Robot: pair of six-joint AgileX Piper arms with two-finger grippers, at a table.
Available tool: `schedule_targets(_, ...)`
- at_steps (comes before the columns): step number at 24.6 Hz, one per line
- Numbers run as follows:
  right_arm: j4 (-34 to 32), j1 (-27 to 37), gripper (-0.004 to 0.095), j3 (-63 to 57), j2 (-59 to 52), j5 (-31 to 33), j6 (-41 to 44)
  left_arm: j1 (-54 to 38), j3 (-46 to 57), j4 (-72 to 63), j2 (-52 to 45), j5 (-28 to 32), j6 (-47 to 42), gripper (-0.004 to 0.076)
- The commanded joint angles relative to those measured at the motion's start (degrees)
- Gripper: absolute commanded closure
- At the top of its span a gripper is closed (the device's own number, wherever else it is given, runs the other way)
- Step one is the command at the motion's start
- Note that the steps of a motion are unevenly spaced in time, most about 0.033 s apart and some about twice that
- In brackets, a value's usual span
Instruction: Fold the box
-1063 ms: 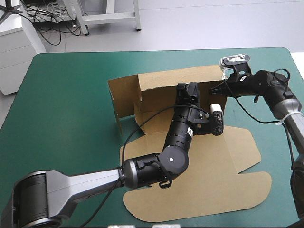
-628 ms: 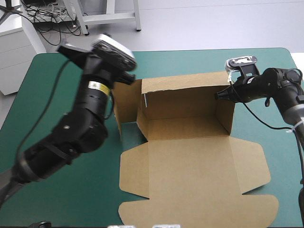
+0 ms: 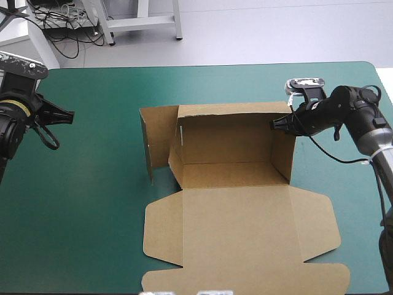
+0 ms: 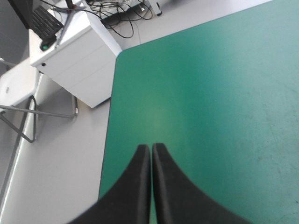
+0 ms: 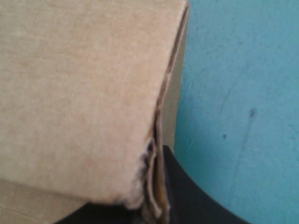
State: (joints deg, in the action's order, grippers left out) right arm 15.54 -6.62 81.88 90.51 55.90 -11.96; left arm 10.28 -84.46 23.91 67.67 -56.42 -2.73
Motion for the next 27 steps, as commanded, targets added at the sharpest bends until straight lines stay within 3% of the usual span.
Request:
schedule_targets(1, 0.7, -2.4, 0.0905, 1.1, 2.0, -6.7, 0.1, -3.4, -1.4, -5.6, -1.0, 3.0, 3.6, 0.0728)
schedule_targets(4, -0.1, -3.7, 0.0847, 2.9, 4.9, -10.1, 2.6, -3.8, -1.4, -6.1, -1.0, 2.2, 3.7, 0.0728)
schedule_targets(6, -1.5, -4.0, 0.0729, 6.0, 7.5, -9.2, 4.3, -3.8, -1.4, -6.6, -0.5, 1.1, 5.2, 0.0728)
schedule_targets(8, -2.4, -4.0, 0.0542, 12.6, 9.5, -5.0, 4.6, -3.8, -1.4, -6.8, 0.2, -0.9, 5.9, 0.0728)
schedule_targets(10, -2.8, -4.0, 0.0458, 19.0, 10.4, -1.1, 5.5, -3.8, -1.4, -7.4, 1.0, -1.8, 6.3, 0.0728)
schedule_targets(14, -8.2, -4.0, 0.0406, 26.9, 10.7, 4.0, 7.8, -3.9, -1.4, -7.9, 2.1, -1.9, 6.3, 0.0728)
schedule_targets(20, -17.0, -3.9, 0.0406, 34.5, 10.7, 16.0, 10.9, -9.0, -1.4, -14.1, 4.3, -1.9, 6.9, 0.0728)
schedule_targets(27, -13.1, -3.8, 0.0406, 33.7, 10.1, 16.0, 12.7, -19.2, -1.4, -24.9, 6.0, -2.3, 11.7, 0.0728)
